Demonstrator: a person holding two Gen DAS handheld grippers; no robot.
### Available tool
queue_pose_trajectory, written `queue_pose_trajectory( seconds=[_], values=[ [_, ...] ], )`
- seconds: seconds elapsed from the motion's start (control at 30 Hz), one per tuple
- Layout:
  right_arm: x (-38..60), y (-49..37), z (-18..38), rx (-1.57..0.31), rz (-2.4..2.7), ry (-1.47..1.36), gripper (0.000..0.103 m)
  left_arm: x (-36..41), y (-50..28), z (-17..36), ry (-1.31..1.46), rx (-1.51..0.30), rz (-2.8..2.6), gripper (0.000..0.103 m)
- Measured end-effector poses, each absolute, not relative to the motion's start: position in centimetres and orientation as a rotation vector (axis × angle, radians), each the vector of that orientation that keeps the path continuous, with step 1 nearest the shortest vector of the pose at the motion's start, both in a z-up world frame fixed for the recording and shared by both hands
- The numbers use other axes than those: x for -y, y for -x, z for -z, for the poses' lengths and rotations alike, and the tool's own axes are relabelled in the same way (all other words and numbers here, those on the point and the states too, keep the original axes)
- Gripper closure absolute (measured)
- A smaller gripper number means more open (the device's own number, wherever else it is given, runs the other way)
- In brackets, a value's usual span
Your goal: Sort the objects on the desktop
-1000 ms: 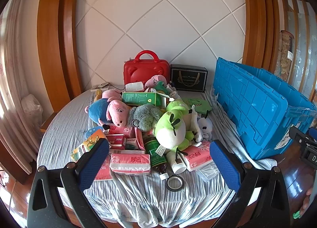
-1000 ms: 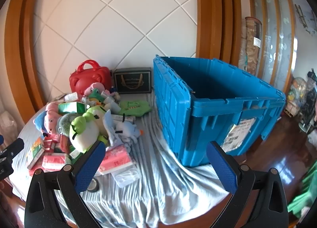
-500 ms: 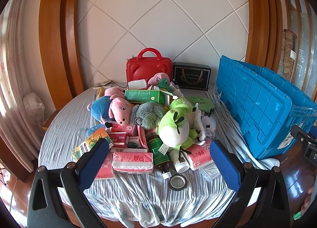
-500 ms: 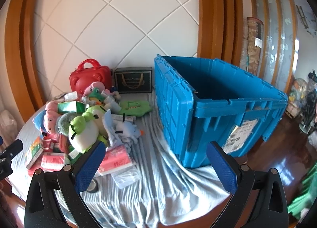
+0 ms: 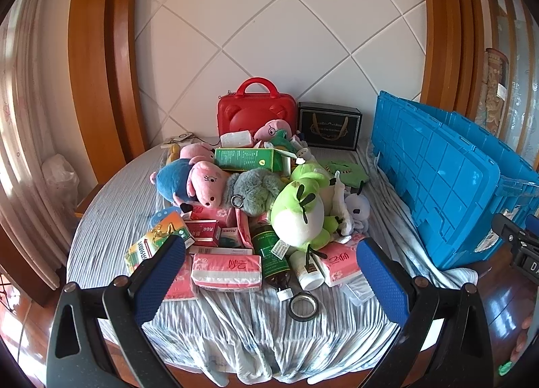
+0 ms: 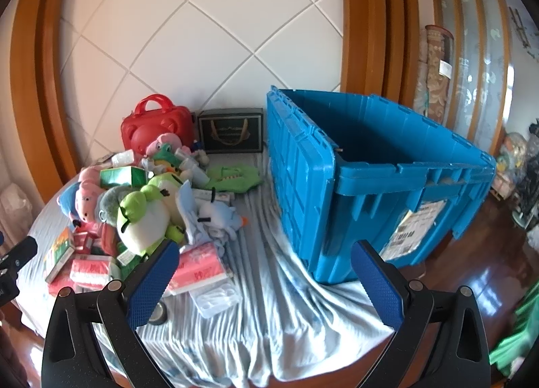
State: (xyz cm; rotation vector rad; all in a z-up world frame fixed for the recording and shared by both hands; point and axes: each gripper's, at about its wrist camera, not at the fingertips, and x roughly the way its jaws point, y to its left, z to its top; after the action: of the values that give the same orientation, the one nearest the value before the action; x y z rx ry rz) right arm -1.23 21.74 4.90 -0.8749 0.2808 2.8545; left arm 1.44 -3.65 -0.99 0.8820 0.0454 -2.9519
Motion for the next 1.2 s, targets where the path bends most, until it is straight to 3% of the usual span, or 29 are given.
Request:
queue_pose_trajectory(
  seconds=[0.37,0.67,0.87,0.93,1.2],
  values=[
    [-21.3,2.9,-2.3,-0.301,-2.901,0.979,0.000,5.8,-0.6,4.6,-0.972,-0.135,2.870,0.000],
    [-17.7,7.1,6.2,-0.299,-2.965,1.302,0.000,8.4,1.1,15.8,-1.242,-0.167,2.621,0.000],
    [-17.7,10.1,12.1,-0.383,-2.934,1.448,0.000,3.6,4.5,21.2,-1.354,-0.104,2.670,0.000],
    [-17.6,10.8,13.3,-0.351,-2.931,1.465,0.008,1.9,6.2,22.7,-1.390,-0.101,2.696,0.000],
    [-16.9,12.7,15.8,-0.343,-2.994,1.581,0.009,-1.2,10.2,26.5,-1.517,-0.090,2.699,0.014]
  ],
)
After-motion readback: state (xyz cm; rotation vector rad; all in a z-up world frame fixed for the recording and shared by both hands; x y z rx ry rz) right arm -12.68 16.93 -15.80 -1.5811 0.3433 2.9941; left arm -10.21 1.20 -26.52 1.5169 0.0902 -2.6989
